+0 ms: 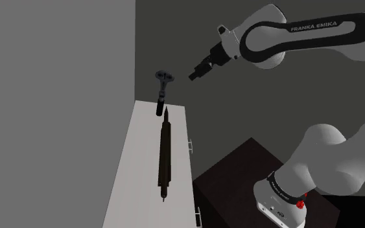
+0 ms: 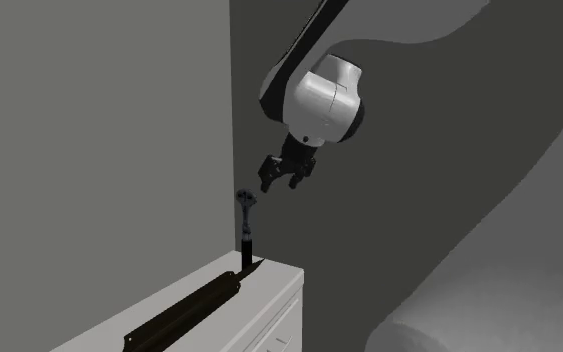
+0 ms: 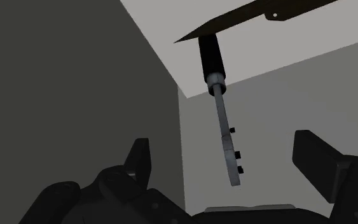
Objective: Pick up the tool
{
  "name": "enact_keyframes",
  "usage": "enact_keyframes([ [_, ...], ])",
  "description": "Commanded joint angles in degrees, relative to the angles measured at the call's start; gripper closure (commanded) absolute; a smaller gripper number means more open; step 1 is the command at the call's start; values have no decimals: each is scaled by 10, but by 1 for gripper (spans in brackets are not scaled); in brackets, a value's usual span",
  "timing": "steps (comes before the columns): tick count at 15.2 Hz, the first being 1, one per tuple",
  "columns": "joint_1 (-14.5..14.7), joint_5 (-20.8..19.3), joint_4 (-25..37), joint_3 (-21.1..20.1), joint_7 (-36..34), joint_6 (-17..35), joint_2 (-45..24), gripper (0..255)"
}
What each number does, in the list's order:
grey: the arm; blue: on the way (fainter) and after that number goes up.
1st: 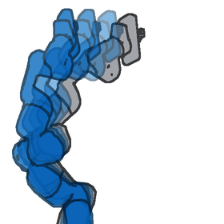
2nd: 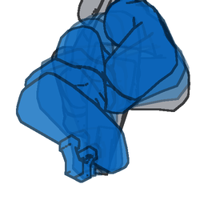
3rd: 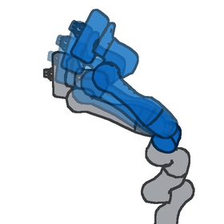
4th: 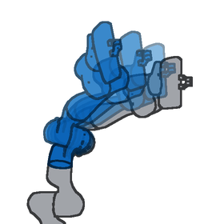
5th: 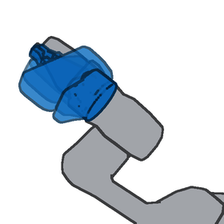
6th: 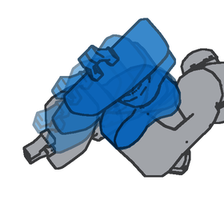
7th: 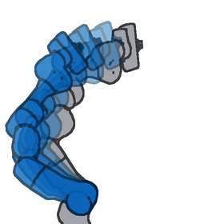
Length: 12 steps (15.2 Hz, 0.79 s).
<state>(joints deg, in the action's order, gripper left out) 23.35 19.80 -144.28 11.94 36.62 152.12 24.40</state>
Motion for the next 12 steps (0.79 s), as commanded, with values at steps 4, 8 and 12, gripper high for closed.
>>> enact_keyframes([
  [4, 157, 185, 49, 105, 220, 94, -92, 0],
  [8, 243, 334, 90, 165, 377, 108, -141, 0],
  [12, 263, 406, 89, 181, 444, 118, -162, 0],
])
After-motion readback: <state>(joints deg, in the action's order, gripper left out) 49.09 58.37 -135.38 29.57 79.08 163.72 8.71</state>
